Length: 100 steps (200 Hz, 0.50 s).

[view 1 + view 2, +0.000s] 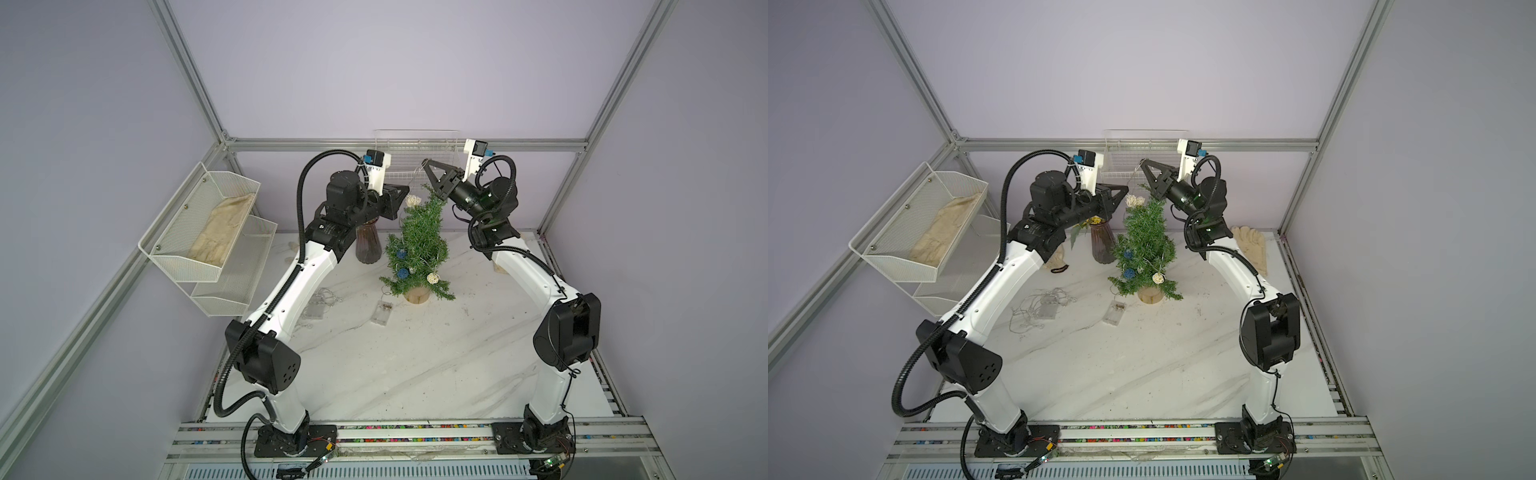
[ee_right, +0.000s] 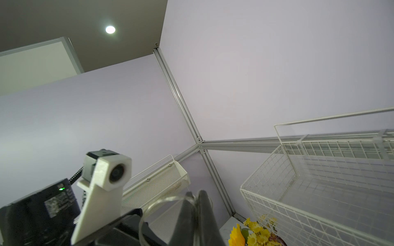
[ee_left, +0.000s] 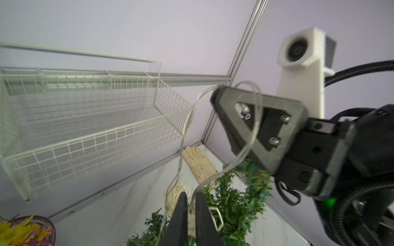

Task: Remove string lights from the small christmas tree
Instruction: Remove the light string from the Christmas tree.

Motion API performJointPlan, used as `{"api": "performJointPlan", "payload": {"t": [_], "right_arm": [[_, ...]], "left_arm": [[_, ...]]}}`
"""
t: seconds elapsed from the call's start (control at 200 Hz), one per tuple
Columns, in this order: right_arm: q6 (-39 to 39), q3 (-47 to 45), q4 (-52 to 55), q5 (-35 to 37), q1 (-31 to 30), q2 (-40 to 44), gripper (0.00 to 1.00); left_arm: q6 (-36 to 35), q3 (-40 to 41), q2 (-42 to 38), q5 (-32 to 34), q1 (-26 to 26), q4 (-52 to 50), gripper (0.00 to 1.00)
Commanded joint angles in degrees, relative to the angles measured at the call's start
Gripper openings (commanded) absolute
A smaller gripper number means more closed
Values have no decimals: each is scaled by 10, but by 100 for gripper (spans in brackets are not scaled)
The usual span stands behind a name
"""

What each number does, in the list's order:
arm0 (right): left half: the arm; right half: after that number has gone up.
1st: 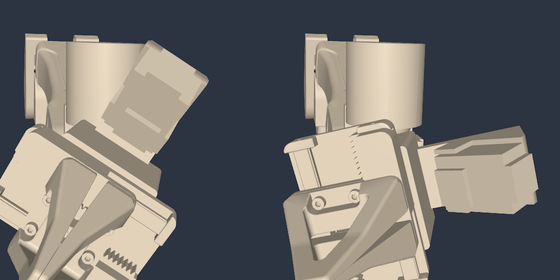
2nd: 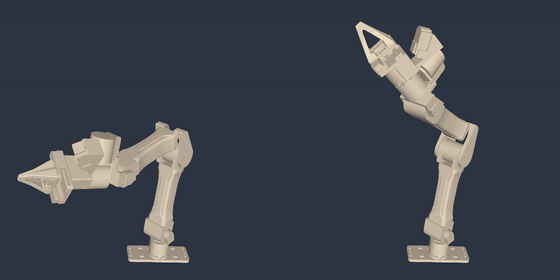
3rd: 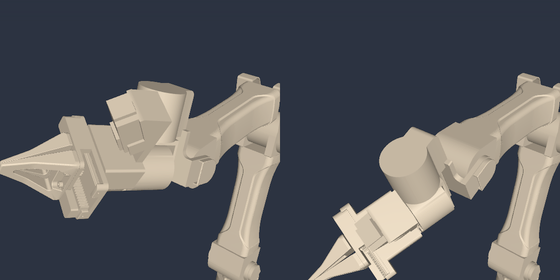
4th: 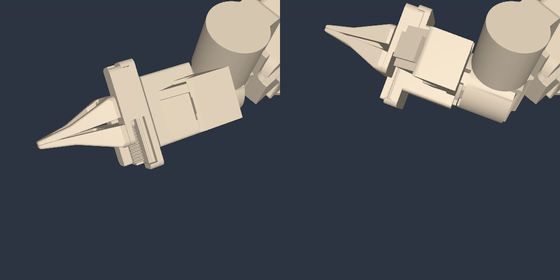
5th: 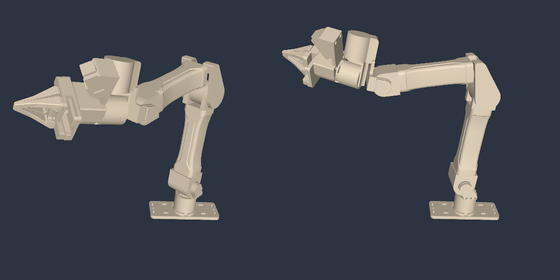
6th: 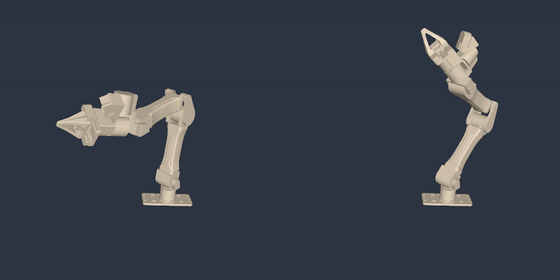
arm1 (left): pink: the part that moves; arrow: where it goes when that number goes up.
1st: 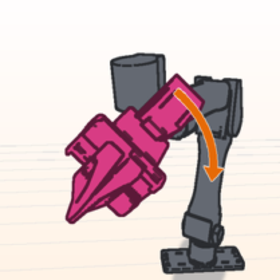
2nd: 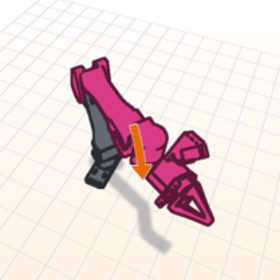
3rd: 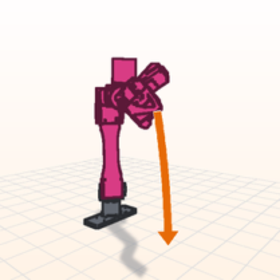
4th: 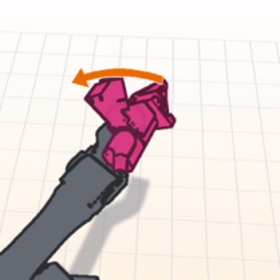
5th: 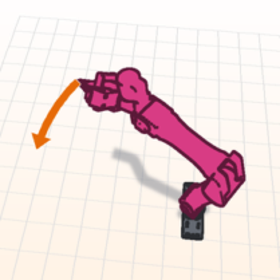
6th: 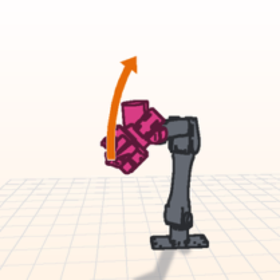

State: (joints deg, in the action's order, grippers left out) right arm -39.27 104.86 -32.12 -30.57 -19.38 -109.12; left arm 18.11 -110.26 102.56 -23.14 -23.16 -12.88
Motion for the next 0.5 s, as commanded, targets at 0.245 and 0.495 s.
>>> {"api": "performJointPlan", "payload": {"t": [0.245,0.495], "right_arm": [[20,-10,6,-11,-5,-2,0],[24,-11,8,-4,-5,-6,0]], "left_arm": [[25,-34,56,-104,17,104,32],[9,14,18,-85,46,112,45]]}}
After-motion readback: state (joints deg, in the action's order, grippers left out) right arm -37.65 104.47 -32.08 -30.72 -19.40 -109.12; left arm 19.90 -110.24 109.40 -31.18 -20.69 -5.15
